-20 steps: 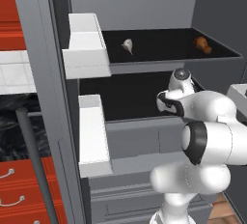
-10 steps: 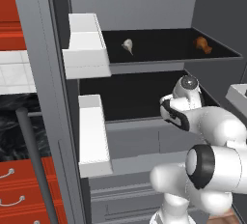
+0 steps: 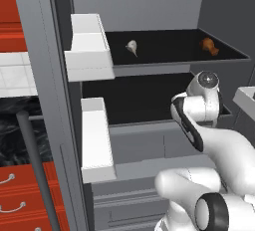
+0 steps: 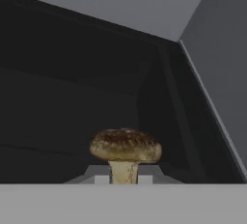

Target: Gather the potato and mushroom from the fridge and place them on a tray on the dining counter. Then gather the fish and chicken drumstick from the fridge and place them on the other tray.

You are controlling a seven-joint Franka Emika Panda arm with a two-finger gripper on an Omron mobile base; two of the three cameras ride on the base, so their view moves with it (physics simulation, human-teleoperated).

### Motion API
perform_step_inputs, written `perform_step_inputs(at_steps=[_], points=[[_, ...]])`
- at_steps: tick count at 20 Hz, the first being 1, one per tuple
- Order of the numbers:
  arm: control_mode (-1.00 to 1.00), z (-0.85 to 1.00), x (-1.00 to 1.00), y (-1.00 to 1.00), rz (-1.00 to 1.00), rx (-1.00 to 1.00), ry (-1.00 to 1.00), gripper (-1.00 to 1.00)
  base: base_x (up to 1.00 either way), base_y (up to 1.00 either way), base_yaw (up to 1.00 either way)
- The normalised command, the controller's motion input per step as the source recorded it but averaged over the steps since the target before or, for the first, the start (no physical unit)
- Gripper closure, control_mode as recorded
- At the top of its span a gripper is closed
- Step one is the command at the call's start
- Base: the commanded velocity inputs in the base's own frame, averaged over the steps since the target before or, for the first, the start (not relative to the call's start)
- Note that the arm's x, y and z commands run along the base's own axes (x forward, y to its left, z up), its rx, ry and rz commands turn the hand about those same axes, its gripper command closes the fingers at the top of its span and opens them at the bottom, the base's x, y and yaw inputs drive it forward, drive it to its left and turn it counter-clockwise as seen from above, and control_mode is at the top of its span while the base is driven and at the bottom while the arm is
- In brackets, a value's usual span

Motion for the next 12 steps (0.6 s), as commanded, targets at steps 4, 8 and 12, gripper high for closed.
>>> perform_step_inputs(at_steps=[4, 8, 12], points=[[-1.00, 0.24, -0.80, 0.17, 0.02, 0.00, 0.05, 1.00, 0.00, 0.00, 0.00], [-1.00, 0.55, -0.77, 0.20, 0.04, 0.00, 0.07, 1.00, 0.00, 0.00, 0.00], [-1.00, 0.87, -0.52, 0.19, 0.01, 0.00, 0.16, 1.00, 0.00, 0.00, 0.00]])
